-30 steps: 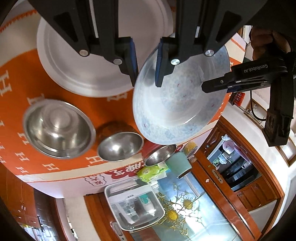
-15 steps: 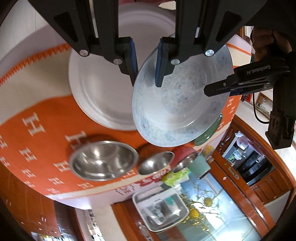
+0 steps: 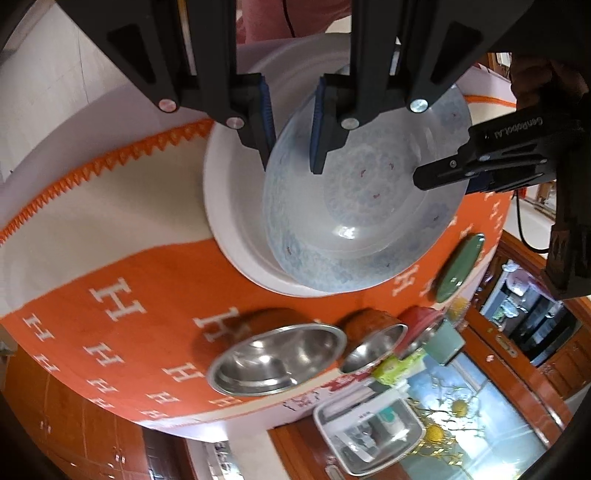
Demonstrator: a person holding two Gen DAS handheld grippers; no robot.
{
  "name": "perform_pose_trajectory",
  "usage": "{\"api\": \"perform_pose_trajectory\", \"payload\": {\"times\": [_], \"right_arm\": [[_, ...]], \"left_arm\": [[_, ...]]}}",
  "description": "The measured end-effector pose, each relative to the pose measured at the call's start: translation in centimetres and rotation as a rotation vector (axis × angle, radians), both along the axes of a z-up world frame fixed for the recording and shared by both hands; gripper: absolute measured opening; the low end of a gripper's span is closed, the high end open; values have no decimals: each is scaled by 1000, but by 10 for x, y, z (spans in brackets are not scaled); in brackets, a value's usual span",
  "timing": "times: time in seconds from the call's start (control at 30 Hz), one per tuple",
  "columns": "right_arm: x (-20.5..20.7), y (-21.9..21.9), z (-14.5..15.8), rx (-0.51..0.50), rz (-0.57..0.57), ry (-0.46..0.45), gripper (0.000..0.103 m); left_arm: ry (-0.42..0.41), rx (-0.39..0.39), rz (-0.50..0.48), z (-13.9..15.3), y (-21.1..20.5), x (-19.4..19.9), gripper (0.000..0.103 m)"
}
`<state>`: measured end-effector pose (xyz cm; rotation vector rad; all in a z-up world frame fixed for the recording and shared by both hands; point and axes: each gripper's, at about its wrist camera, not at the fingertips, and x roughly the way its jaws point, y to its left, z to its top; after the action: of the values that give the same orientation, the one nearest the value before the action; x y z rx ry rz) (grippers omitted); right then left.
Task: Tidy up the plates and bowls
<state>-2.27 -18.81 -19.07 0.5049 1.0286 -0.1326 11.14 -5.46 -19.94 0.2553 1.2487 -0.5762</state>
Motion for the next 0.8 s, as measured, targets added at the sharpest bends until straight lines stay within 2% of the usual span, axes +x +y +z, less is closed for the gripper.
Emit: {"api": "perform_pose_trajectory", "payload": {"times": [0.17,0.33,0.5,0.8], "right_arm": [[-1,-8,-7,13,-29,13,18],[4,-4,-11,-6,-12,16,18],[9,-1,-10,-24,7,24,18],[10,3,-8,-65,24,59,18]], "left_arm": [[4,47,-38,-8,-10,-2,44],[-5,69,-28,-13,-7,2,44],[-58,99,-44,-8,-9,4,44],[-91,91,-64,4,-10,-5,44]]}}
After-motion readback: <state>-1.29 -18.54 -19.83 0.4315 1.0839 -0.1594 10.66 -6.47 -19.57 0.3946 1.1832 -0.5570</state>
